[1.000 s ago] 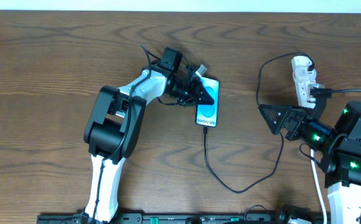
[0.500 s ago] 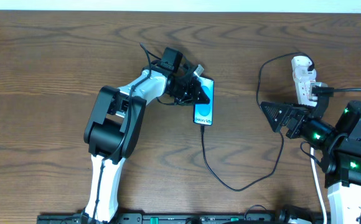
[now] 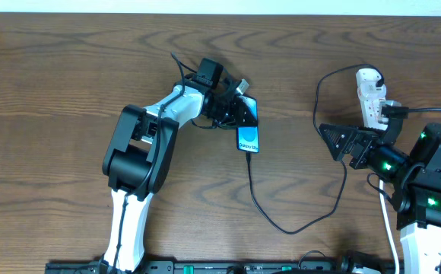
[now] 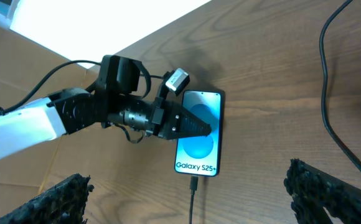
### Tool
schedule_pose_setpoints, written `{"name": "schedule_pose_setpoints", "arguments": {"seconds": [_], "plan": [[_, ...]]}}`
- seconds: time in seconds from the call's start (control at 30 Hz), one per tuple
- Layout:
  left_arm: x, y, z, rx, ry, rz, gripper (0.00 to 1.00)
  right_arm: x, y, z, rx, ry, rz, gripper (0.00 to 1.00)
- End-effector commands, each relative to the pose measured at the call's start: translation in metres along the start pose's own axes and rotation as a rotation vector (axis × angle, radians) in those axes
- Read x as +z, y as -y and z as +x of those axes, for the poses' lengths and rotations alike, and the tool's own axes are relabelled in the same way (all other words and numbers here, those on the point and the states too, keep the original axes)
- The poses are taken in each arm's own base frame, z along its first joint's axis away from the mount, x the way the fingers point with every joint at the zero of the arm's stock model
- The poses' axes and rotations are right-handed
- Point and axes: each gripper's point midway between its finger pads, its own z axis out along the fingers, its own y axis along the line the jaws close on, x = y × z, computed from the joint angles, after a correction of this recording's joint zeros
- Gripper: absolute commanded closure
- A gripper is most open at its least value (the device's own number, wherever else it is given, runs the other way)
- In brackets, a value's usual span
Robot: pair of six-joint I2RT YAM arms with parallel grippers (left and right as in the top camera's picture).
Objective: Plug charger to phone and switch on socket
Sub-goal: 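Lower the plugged phone flat onto the table with the left gripper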
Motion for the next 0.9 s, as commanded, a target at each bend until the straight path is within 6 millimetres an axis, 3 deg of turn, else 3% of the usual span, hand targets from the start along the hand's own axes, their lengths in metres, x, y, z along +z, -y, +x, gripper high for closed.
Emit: {"name": "schedule_pose_setpoints", "arguments": {"seconds": [0.0,0.27,0.43,0.67,0.87], "plan": [[-0.002,0.006,-0.006,0.031,0.008,0.015,0.69,-0.002,-0.001,-0.003,-0.014,0.008,0.001,0.01],[-0.001,0.004,-0.001,0.014,-0.006,-0.001,0.56,-0.002,-0.001,-0.003,-0.012,0.007,0.001,0.01],[0.005,-0.028,0.016,-0.043,-0.040,-0.225,0.51,-0.002,-0.001,-0.003,-0.013,0.007,0.001,0.01],[0.007,-0.042,0.017,-0.031,-0.029,-0.341,0.41,-0.002,0.000,0.000,-0.003,-0.002,0.004,0.01],[0.006,-0.045,0.019,-0.039,-0.034,-0.358,0.39,-0.002,0.000,0.002,0.007,-0.011,0.006,0.01]]}}
